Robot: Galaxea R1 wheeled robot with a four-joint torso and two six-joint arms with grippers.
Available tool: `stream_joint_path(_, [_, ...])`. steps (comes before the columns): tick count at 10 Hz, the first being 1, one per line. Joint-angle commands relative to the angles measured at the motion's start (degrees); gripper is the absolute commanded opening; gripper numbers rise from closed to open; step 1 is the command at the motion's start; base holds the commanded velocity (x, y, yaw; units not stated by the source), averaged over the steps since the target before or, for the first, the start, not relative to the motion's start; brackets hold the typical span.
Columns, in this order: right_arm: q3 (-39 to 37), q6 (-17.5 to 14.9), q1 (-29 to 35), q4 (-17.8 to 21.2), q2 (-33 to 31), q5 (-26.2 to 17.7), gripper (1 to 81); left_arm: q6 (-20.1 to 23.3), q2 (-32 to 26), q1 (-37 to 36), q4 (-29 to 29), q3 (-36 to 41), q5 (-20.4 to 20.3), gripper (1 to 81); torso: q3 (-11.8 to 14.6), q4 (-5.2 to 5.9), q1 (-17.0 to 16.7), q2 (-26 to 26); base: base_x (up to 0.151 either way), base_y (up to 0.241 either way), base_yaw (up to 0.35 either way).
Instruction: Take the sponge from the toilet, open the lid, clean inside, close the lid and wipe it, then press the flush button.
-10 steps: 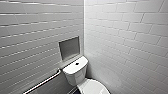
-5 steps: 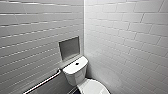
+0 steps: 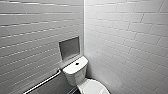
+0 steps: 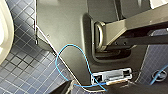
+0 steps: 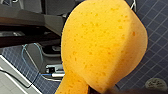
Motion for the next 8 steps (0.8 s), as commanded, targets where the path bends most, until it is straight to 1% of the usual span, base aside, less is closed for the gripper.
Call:
stream_joint_path(1, [17.6, -0.5, 0.1, -4.7, -9.8, 0.8, 1.0, 0.4, -2.4, -1.3, 0.4, 3.9, 0.7, 81.1, 0.0, 0.0, 0.0, 0.0, 0.0, 0.0, 0.0])
stream_joint_path(3, [19.9, -0.5, -0.6, -4.6, -10.8, 1.5, 1.0, 0.4, -2.8, -1.3, 0.5, 4.2, 0.6, 81.1, 0.0, 0.0, 0.0, 0.0, 0.0, 0.0, 0.0])
stream_joint_path(4, [19.9, -0.5, -0.7, -4.4, -10.8, 2.3, 1.0, 0.4, -2.8, -1.3, 0.5, 4.2, 0.6, 81.1, 0.0, 0.0, 0.0, 0.0, 0.0, 0.0, 0.0])
stream_joint_path(8, [20.3, -0.5, -1.1, -4.7, -10.8, 2.3, 1.0, 0.4, -2.8, -1.3, 0.4, 4.2, 0.5, 81.1, 0.0, 0.0, 0.0, 0.0, 0.0, 0.0, 0.0])
